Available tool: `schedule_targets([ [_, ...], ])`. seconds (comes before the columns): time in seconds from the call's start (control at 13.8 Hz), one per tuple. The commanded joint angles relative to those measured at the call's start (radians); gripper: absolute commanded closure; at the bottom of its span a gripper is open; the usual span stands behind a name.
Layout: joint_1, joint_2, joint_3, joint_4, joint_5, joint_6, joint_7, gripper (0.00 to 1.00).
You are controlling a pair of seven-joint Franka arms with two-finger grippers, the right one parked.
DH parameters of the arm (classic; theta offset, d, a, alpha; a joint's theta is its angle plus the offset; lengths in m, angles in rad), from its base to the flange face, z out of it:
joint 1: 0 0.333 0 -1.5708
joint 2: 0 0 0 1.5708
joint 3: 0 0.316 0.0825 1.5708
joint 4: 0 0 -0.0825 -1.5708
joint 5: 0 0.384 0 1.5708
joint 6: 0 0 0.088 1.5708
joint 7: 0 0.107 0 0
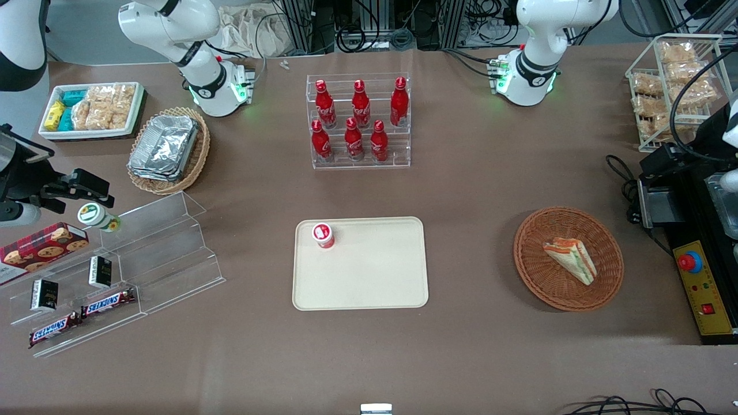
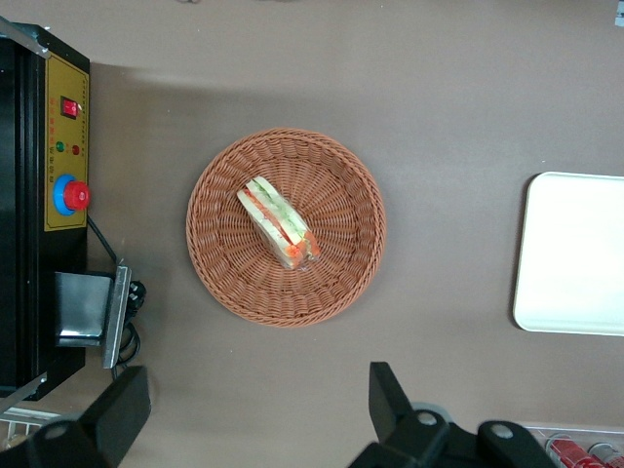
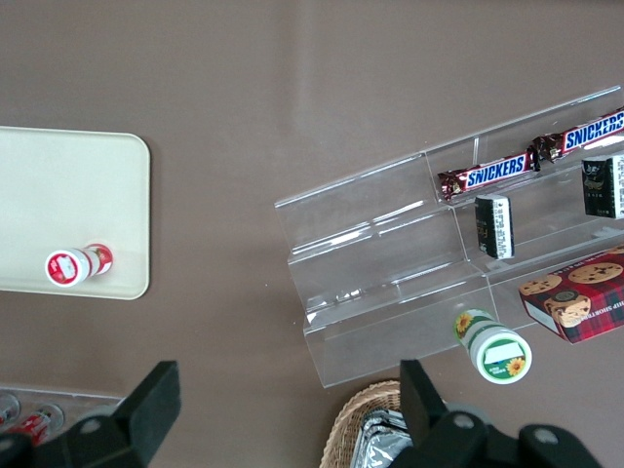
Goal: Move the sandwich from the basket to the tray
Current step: 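Move the left gripper over the wicker basket and lower toward the sandwich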
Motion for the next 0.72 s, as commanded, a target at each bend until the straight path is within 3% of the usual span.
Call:
schedule_targets([
  [0.0,0.016,0.006,-0.017,0.012,0.016,0.006,-0.011,0.0],
  [0.43,0.02,0.052,-0.011,-0.017,0.036,-0.011,-0.009,0.0],
  [0.65,0.022,0.096,0.047,-0.056,0.024,-0.014,-0.142,0.0],
])
